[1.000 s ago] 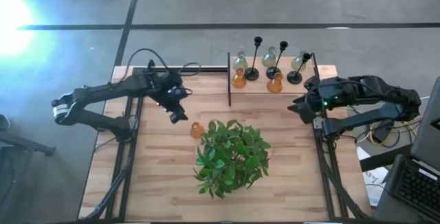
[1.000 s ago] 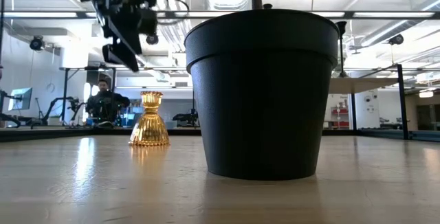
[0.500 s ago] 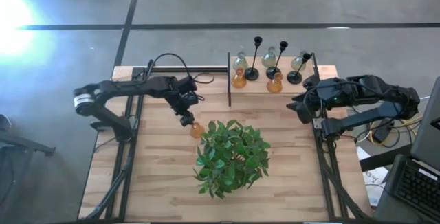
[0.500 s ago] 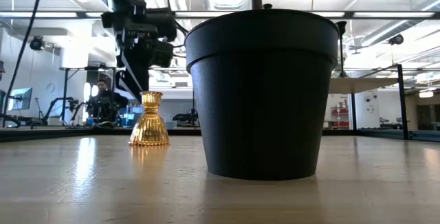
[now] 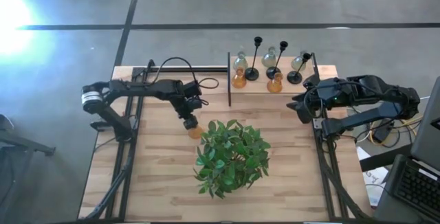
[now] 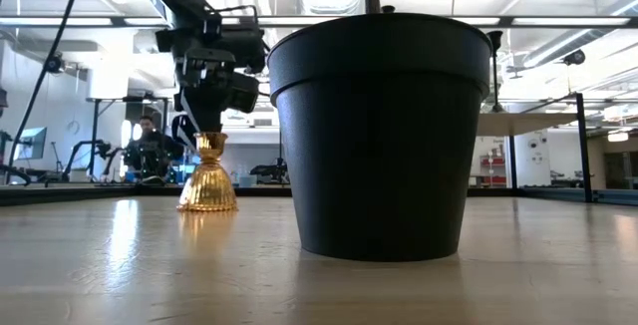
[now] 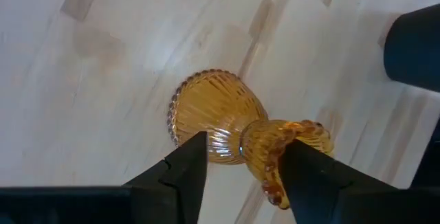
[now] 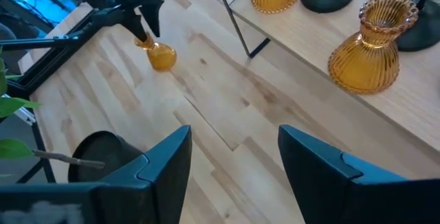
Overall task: Pick & Place candle stick holders
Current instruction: Put the yellow glass candle holder on the shelf
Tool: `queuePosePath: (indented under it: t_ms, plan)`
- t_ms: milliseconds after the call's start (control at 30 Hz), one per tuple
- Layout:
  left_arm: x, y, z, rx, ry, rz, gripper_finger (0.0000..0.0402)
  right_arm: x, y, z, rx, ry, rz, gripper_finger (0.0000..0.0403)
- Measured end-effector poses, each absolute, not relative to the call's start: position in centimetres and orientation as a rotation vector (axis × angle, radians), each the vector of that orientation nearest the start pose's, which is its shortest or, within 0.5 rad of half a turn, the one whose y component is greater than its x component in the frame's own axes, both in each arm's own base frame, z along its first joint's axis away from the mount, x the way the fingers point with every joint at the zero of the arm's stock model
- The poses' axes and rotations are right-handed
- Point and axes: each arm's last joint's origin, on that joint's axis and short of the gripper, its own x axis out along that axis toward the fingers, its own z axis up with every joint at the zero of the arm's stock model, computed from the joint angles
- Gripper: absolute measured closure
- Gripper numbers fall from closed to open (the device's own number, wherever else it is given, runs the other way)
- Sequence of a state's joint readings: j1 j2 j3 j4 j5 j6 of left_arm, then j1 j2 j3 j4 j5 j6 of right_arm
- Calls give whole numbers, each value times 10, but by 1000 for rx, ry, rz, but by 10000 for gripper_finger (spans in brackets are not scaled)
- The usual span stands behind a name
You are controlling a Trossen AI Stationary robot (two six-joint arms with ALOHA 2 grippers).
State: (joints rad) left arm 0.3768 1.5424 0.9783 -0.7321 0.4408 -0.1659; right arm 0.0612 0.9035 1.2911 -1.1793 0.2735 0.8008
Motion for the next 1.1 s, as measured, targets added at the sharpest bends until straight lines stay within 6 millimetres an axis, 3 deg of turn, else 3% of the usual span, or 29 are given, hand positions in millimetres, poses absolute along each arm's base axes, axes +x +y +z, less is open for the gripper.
queuePosePath:
  t_ms: [300, 567, 833, 1100]
  plan:
    - [271, 75, 206, -614, 1143, 9, 369, 130, 0, 386, 597, 667, -506, 200]
    - [285, 74, 218, -725, 1010, 14, 369, 144, 2, 352, 559, 787, -483, 200]
    - [301, 78, 234, -842, 829, -11, 369, 167, 12, 319, 468, 711, -347, 218]
    - [314, 82, 245, -902, 746, 23, 369, 174, 15, 298, 417, 715, -288, 236]
